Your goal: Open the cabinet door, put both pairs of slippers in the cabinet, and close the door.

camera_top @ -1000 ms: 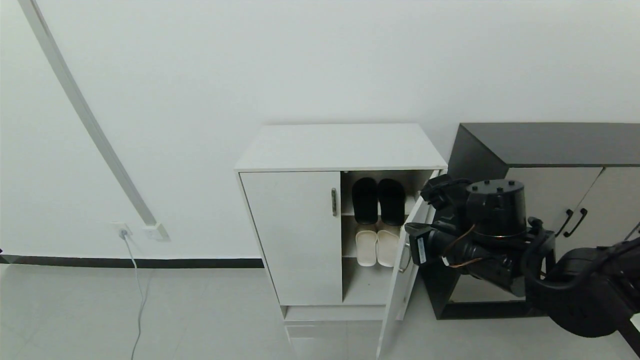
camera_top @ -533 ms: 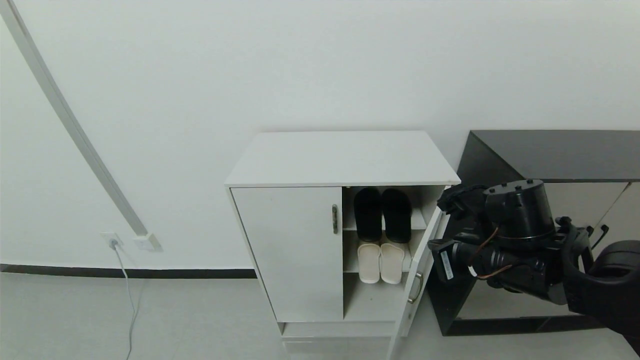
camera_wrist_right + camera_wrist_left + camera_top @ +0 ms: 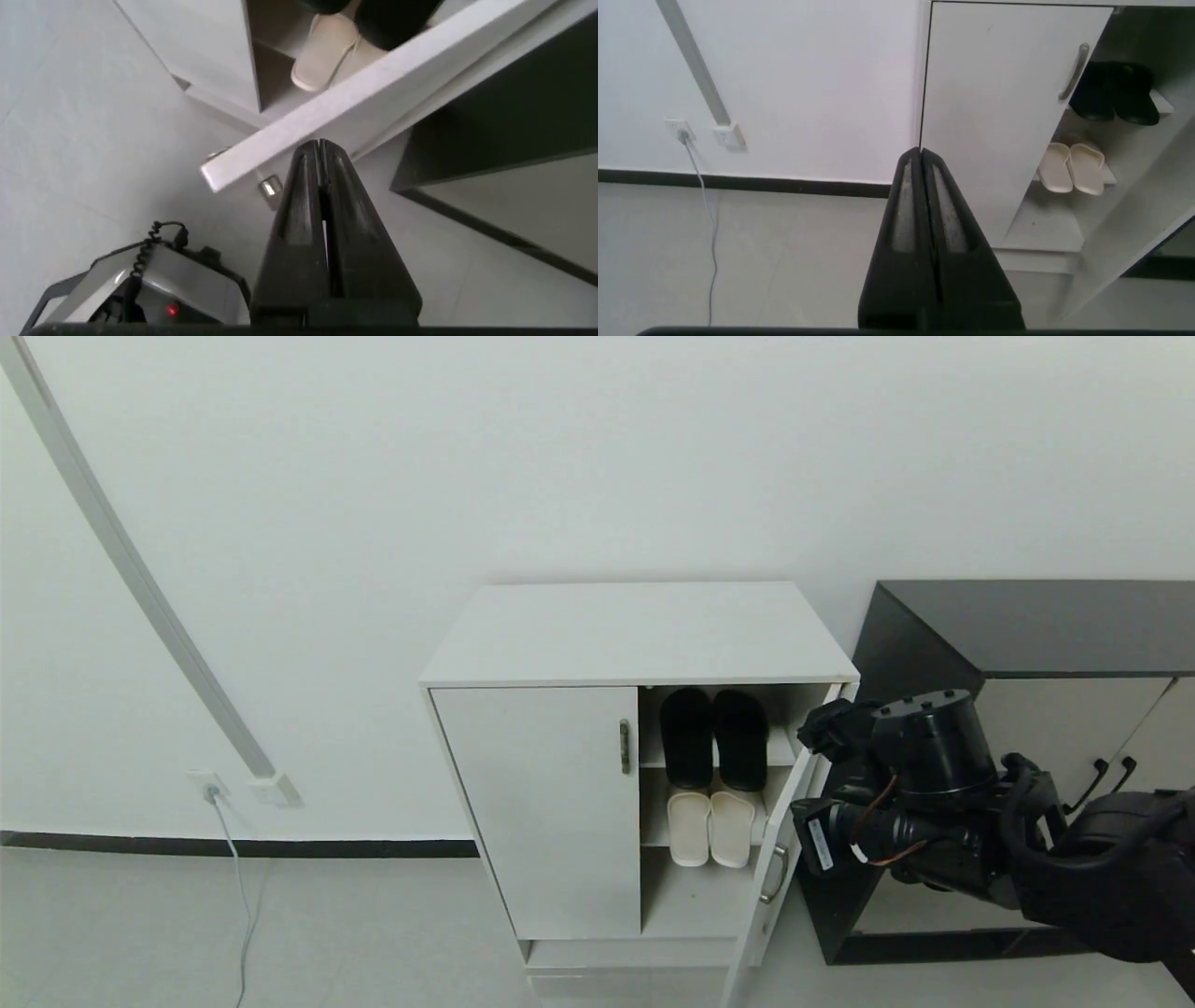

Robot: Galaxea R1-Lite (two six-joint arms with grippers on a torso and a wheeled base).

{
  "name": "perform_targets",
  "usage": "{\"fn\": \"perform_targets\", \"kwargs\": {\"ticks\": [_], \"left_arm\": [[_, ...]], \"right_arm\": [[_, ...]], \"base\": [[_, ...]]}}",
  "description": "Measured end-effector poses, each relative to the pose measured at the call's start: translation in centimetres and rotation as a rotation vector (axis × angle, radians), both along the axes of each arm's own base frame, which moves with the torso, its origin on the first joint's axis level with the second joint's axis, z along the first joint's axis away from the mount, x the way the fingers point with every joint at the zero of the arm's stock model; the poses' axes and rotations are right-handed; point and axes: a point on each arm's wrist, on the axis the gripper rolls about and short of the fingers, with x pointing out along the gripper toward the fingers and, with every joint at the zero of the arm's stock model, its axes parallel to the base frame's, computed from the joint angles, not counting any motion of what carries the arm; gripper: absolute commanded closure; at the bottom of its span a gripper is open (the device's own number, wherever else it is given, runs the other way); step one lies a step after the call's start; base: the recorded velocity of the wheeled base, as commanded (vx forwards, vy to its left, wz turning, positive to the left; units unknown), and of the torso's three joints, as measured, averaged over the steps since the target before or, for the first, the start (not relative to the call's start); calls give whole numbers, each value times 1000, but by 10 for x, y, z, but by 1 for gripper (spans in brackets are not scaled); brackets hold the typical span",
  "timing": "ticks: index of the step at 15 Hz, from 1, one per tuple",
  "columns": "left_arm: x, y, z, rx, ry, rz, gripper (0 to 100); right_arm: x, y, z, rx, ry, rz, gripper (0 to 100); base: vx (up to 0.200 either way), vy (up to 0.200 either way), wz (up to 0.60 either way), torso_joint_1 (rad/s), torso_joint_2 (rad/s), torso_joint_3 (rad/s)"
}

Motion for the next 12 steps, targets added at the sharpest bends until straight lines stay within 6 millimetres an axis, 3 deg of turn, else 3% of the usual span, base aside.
{"fn": "perform_targets", "kwargs": {"ticks": [12], "left_arm": [[0, 0, 0, -1, 0, 2, 100]], "right_arm": [[54, 36, -42, 116, -113, -15, 100]], "base": [[0, 0, 0, 0, 0, 0]]}}
